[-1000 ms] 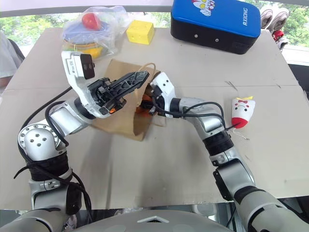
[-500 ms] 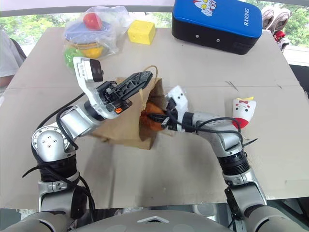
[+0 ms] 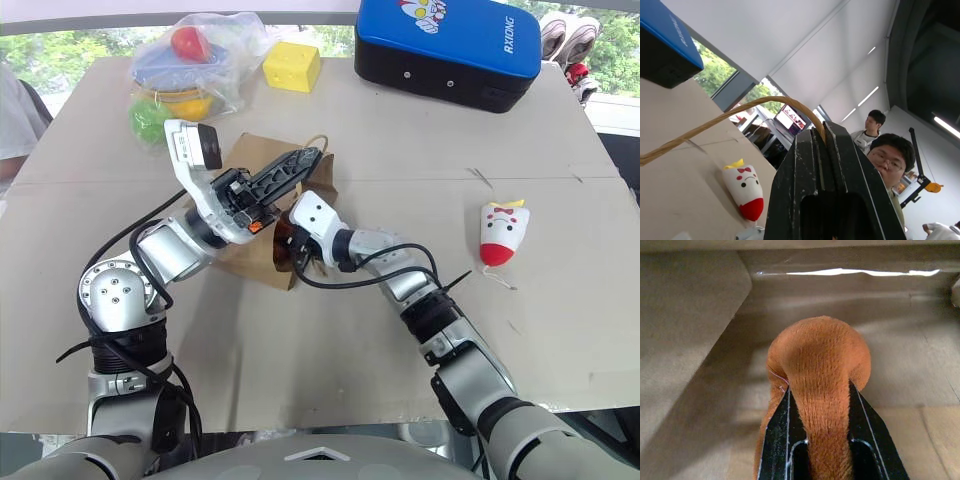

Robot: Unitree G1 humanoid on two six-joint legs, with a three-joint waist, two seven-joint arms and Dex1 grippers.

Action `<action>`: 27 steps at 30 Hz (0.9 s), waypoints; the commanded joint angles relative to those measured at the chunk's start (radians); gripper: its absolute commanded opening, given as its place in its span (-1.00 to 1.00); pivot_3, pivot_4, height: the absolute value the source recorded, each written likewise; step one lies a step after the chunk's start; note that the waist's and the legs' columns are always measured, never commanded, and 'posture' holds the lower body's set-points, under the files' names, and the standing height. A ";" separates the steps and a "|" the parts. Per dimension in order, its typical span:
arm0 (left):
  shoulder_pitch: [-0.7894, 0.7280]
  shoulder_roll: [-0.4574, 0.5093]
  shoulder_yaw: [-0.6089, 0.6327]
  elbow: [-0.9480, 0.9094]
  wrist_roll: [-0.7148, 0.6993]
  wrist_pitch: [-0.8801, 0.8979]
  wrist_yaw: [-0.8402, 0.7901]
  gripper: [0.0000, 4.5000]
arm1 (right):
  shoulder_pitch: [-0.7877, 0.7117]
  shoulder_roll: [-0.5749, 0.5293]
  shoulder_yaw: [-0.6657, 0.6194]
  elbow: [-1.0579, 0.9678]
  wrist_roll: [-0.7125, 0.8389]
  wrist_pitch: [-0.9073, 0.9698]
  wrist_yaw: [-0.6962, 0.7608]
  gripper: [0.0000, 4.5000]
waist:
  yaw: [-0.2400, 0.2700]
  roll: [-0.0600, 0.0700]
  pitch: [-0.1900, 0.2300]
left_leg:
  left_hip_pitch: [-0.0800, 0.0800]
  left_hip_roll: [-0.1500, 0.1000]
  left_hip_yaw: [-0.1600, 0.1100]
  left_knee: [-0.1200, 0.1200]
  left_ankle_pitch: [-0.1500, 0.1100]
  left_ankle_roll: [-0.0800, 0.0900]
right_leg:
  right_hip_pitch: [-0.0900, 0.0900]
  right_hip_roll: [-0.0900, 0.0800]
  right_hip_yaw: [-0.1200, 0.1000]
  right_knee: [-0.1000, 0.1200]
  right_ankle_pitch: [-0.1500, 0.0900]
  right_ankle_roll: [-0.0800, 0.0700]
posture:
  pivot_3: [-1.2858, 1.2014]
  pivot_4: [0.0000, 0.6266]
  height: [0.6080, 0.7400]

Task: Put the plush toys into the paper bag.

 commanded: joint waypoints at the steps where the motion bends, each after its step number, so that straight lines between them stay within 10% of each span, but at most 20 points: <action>1: -0.038 -0.001 0.045 -0.035 -0.046 -0.044 0.028 -1.00 | 0.015 0.013 0.038 0.077 -0.047 -0.024 0.040 -0.99 | -0.003 0.000 0.000 | 0.000 0.000 0.000 0.000 0.000 0.000 | 0.000 0.000 0.000 0.000 0.000 0.000 | 0.03 -0.52 1.00; 27: -0.105 0.040 0.009 -0.024 -0.147 -0.003 -0.055 -1.00 | -0.014 0.011 -0.148 -0.155 0.149 0.299 0.115 -0.99 | 0.010 0.001 0.001 | 0.000 0.000 0.000 -0.001 0.000 0.000 | 0.000 0.000 0.000 0.000 0.000 0.000 | 0.03 -0.52 1.00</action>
